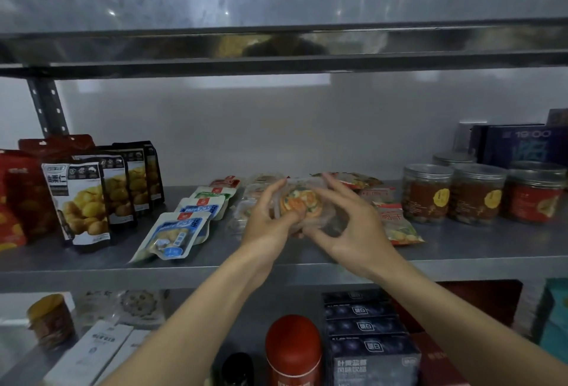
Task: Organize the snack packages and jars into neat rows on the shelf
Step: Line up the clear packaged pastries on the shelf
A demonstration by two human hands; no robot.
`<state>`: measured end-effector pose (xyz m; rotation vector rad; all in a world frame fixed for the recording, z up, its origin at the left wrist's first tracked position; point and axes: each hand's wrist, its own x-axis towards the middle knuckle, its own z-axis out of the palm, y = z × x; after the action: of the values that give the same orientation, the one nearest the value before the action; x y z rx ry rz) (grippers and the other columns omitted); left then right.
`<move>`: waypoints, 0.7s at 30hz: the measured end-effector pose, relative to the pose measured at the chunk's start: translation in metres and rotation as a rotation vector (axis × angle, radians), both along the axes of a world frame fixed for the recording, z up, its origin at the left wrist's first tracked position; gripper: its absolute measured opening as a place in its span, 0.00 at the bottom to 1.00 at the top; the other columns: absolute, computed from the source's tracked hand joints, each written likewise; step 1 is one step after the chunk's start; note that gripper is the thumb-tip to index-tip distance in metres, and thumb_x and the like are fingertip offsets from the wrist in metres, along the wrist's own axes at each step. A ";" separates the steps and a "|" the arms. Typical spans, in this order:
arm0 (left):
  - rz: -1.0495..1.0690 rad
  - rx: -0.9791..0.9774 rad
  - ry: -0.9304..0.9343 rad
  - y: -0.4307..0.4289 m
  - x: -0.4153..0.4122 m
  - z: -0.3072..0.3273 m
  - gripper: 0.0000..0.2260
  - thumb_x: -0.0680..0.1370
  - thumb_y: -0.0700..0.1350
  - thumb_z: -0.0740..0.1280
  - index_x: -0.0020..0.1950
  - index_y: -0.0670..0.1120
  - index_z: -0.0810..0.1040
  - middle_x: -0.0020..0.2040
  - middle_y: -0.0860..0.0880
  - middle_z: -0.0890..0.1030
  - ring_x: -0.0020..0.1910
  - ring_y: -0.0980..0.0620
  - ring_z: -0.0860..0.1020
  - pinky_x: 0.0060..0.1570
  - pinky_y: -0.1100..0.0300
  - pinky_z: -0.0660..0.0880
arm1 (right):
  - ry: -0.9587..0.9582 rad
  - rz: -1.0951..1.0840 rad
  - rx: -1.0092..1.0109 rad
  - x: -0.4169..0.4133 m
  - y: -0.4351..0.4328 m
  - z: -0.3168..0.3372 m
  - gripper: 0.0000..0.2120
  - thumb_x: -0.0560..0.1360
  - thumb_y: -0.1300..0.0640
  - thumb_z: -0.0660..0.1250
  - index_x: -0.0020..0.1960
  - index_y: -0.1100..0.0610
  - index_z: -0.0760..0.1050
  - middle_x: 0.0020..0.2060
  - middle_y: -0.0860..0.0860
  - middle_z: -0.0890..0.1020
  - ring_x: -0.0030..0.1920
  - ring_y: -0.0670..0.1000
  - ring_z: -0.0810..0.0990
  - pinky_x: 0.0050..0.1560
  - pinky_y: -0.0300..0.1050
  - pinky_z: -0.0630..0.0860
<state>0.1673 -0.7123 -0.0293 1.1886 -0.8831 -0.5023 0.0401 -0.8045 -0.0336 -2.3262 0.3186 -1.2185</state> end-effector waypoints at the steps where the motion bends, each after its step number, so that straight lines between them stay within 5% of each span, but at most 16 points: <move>1: -0.005 0.001 0.009 0.008 0.001 -0.003 0.23 0.76 0.36 0.69 0.66 0.57 0.73 0.63 0.49 0.77 0.54 0.48 0.81 0.38 0.61 0.78 | -0.033 0.060 0.153 -0.002 0.005 0.001 0.32 0.70 0.53 0.76 0.71 0.44 0.70 0.75 0.41 0.63 0.72 0.39 0.64 0.70 0.42 0.66; 3: -0.023 0.013 0.020 0.024 0.001 -0.007 0.24 0.76 0.36 0.69 0.65 0.58 0.73 0.62 0.49 0.77 0.52 0.48 0.82 0.39 0.60 0.79 | -0.034 0.177 0.422 -0.003 0.012 0.003 0.34 0.70 0.55 0.76 0.72 0.43 0.67 0.74 0.43 0.65 0.69 0.41 0.68 0.67 0.43 0.70; 8: 0.059 0.088 -0.061 0.052 0.009 -0.013 0.24 0.76 0.37 0.68 0.67 0.59 0.71 0.64 0.55 0.74 0.53 0.55 0.79 0.39 0.67 0.78 | 0.149 0.176 0.476 0.010 0.027 -0.002 0.40 0.65 0.52 0.79 0.74 0.50 0.67 0.74 0.46 0.68 0.68 0.44 0.71 0.66 0.42 0.71; 13: 0.153 0.300 -0.344 0.069 0.027 -0.021 0.26 0.76 0.48 0.70 0.67 0.70 0.65 0.67 0.57 0.72 0.60 0.58 0.74 0.59 0.57 0.75 | 0.278 0.167 0.465 0.028 0.037 -0.008 0.39 0.62 0.48 0.81 0.71 0.53 0.72 0.77 0.46 0.60 0.69 0.50 0.72 0.67 0.47 0.73; 15: 0.224 0.465 -0.497 0.071 0.033 -0.022 0.26 0.76 0.56 0.66 0.71 0.70 0.60 0.69 0.55 0.70 0.68 0.51 0.66 0.66 0.51 0.67 | 0.302 0.141 0.434 0.032 0.039 -0.011 0.40 0.64 0.47 0.80 0.72 0.55 0.71 0.77 0.46 0.60 0.70 0.49 0.70 0.68 0.46 0.71; 18: 0.338 0.646 -0.797 0.073 0.039 -0.017 0.23 0.78 0.59 0.58 0.73 0.60 0.64 0.62 0.50 0.69 0.68 0.46 0.60 0.59 0.54 0.62 | 0.329 0.062 0.332 0.036 0.043 -0.011 0.38 0.66 0.42 0.77 0.71 0.55 0.72 0.76 0.45 0.63 0.73 0.46 0.65 0.68 0.39 0.67; 21: 0.303 0.657 -0.808 0.070 0.043 -0.011 0.20 0.81 0.54 0.57 0.73 0.56 0.66 0.59 0.49 0.66 0.66 0.48 0.60 0.56 0.57 0.60 | 0.348 0.000 0.270 0.039 0.047 -0.010 0.35 0.69 0.37 0.73 0.70 0.53 0.73 0.76 0.46 0.64 0.75 0.47 0.61 0.72 0.43 0.62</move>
<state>0.2106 -0.6419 -0.0404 2.1686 -1.2243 -0.0269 0.0793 -0.7573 -0.0439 -2.2872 0.5639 -0.7128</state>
